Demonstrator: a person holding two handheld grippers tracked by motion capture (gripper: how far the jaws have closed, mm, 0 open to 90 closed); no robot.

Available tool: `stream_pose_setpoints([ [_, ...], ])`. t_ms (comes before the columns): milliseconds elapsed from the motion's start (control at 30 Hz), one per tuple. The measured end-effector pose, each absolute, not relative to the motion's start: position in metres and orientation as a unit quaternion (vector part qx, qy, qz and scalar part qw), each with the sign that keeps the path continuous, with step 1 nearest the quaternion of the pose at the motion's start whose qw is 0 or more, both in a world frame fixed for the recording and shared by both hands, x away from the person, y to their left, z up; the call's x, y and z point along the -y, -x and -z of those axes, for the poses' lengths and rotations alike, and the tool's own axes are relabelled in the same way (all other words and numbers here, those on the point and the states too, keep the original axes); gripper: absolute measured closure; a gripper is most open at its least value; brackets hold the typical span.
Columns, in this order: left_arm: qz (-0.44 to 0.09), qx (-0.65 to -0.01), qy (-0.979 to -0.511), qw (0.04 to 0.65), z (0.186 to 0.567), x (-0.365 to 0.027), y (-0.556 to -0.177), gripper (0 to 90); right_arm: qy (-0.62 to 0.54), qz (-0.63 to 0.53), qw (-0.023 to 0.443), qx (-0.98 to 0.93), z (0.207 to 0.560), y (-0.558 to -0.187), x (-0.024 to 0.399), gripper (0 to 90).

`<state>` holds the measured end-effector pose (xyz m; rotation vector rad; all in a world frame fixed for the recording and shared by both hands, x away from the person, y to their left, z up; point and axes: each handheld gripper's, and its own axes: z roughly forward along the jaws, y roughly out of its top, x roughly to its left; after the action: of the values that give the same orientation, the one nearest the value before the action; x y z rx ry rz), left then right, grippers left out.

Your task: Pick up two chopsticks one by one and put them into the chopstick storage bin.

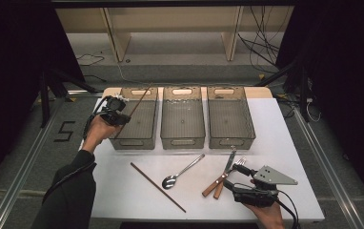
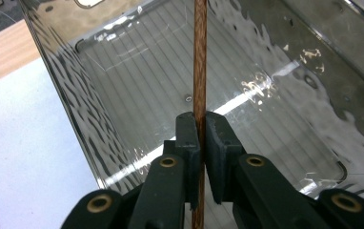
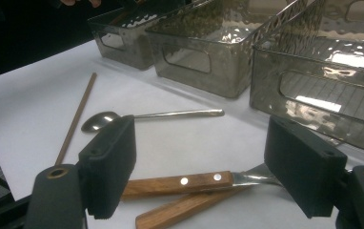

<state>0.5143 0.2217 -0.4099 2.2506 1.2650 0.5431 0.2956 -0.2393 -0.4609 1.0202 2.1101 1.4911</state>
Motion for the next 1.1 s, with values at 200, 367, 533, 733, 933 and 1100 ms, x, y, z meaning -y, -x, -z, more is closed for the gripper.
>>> stream_pose_setpoints([
  [200, -0.192, -0.465, -0.829, 0.244, 0.415, -0.221, -0.514, 84.1, -0.361, -0.527, 0.180, -0.748, 0.461, -0.296, 0.239, 27.0],
  [367, -0.187, -0.466, -0.831, 0.239, 0.418, -0.220, -0.515, 83.8, -0.361, -0.528, 0.181, -0.747, 0.461, -0.296, 0.239, 27.0],
  [533, -0.194, -0.467, -0.829, 0.239, 0.418, -0.217, -0.514, 66.2, -0.361, -0.528, 0.180, -0.747, 0.461, -0.296, 0.239, 27.0],
  [733, -0.214, -0.470, -0.817, 0.257, 0.405, -0.212, -0.506, 42.1, -0.361, -0.528, 0.180, -0.748, 0.461, -0.296, 0.239, 27.0],
  [933, -0.203, -0.448, -0.824, 0.282, 0.393, -0.203, -0.490, 37.1, -0.361, -0.528, 0.180, -0.747, 0.461, -0.295, 0.239, 27.0],
  [1100, -0.194, -0.419, -0.835, 0.299, 0.386, -0.192, -0.467, 33.9, -0.361, -0.528, 0.181, -0.748, 0.461, -0.295, 0.239, 27.0],
])
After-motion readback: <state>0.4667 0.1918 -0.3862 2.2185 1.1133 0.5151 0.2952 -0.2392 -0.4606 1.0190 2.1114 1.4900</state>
